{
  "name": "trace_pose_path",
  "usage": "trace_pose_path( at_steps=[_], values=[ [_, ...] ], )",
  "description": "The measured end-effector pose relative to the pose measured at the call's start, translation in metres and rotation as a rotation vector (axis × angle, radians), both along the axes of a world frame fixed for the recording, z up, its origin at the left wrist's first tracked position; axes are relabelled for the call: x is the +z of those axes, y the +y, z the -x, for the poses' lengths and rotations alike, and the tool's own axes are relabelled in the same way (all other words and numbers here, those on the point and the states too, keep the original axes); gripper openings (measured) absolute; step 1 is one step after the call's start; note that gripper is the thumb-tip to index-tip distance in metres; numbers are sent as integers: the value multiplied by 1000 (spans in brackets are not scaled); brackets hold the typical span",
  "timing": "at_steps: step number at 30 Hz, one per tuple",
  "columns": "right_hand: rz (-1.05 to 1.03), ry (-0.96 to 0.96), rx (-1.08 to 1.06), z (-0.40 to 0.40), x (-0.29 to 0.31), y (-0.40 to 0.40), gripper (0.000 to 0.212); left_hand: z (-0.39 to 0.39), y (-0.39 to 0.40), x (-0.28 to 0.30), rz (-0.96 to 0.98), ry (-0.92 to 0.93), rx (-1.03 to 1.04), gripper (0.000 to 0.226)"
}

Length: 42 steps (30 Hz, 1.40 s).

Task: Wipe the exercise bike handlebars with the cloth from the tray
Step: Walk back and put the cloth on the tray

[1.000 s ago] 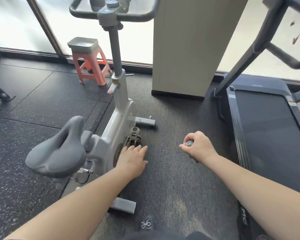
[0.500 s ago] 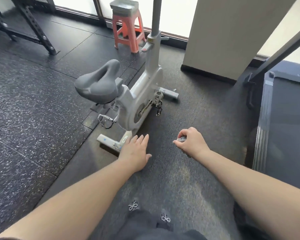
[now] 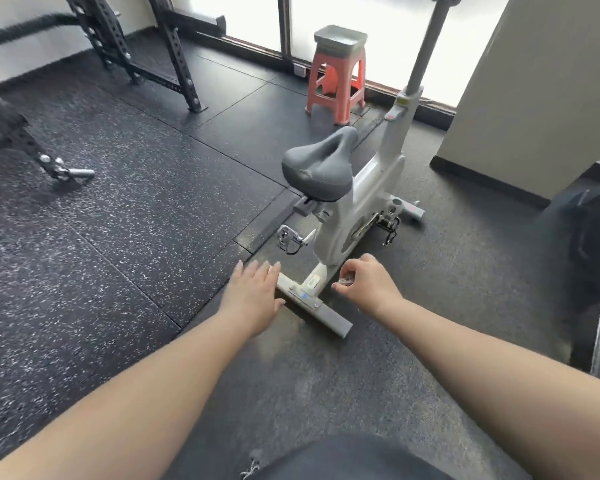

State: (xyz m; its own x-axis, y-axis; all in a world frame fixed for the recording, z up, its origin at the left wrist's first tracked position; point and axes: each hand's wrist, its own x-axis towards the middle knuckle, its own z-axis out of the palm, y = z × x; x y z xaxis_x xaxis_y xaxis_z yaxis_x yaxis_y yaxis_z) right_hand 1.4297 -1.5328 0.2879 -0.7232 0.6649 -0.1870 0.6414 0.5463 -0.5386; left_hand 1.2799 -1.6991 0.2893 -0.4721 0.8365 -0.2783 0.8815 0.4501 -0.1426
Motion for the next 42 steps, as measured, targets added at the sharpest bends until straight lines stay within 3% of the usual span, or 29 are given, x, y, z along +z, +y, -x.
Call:
trace_pose_path(
  at_steps=[8,16,29,36,42],
  values=[
    [-60,-19,52,124,8,-70,18,126,-94,29,38,137,6,73],
    [-130,-21,82,226,26,-57,21,255,-95,53,-17,202,174,73],
    [-79,12,12,405,36,66,19,429,49,79,-51,220,88,72],
    [-77,23,-51,481,45,120,20,513,86,77,6,227,53,75],
    [-94,8,-157,555,38,158,18,614,149,79,-70,202,13,77]
  ],
)
